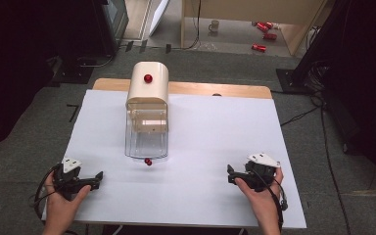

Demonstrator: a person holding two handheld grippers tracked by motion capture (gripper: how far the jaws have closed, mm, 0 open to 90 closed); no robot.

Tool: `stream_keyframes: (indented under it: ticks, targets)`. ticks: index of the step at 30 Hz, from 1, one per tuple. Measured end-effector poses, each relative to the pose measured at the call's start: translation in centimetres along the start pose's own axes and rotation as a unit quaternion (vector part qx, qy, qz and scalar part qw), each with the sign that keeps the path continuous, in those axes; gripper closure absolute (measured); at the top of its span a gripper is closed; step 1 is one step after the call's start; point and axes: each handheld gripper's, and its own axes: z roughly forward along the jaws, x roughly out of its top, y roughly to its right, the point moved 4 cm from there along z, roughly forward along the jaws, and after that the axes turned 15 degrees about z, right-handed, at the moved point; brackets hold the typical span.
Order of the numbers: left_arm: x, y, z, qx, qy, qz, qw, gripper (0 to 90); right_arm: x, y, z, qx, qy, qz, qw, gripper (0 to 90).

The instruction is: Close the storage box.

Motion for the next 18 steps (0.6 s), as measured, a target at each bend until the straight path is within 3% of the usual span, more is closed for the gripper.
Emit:
stream_keyframes:
  ticks: [3, 18]
  targets:
    - [0.0, 0.0, 0.0, 0.0, 0.0, 0.0, 1.0, 0.0, 0.2, -1.6, 0.2, 0.013, -0.001, -0.009, 0.9999, 0.0]
    - [0.0, 0.0, 0.0, 0.0, 0.0, 0.0, 1.0, 0.0, 0.1, -5.8, 1.2, 0.045, -0.005, -0.031, 0.9985, 0.0]
